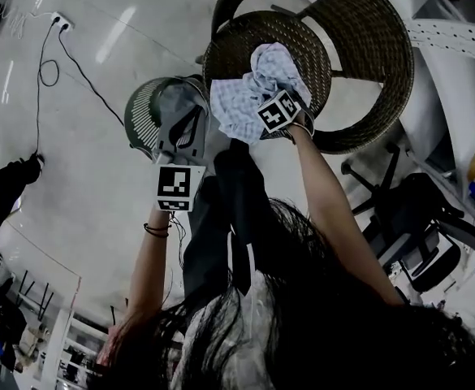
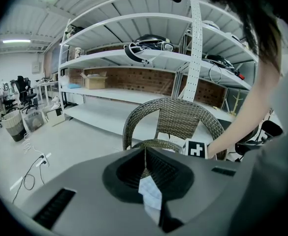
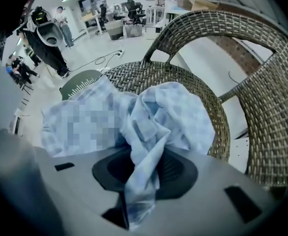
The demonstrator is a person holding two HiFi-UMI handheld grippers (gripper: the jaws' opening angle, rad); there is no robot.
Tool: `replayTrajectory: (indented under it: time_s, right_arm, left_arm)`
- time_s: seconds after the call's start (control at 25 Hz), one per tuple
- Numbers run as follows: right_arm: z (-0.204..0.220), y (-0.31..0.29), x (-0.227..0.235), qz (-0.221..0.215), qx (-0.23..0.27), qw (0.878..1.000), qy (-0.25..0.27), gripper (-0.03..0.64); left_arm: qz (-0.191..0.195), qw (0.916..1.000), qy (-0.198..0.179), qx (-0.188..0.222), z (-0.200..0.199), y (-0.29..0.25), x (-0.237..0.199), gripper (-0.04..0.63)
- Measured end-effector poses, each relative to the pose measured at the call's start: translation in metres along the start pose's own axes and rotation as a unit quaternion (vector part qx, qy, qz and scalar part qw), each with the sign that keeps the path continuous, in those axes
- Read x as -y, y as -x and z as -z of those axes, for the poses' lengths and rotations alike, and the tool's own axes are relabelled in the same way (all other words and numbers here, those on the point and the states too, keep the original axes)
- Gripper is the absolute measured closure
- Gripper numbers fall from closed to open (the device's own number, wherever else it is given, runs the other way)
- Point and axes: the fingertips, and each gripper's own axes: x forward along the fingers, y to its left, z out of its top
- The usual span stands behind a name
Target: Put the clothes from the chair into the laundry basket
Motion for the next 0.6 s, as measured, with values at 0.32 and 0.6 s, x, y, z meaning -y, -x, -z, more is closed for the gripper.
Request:
replayTrajectory:
  time_s: [0.32,0.6]
  right_arm:
    - [-0.010,0.034,0.008,-0.018,0.036,0.994,-0.098,0.538]
    - [-0.014,0.092,0.011,-0.010,0.094,0.986,-0.139,0.539]
  left_arm:
    - [-0.020,0.9997,0.011,0.002,0.003,0.022,-0.013,0.575]
    - [-0.030,0.9994,0.015,0.004,0.007,0.047,-0.015,0.575]
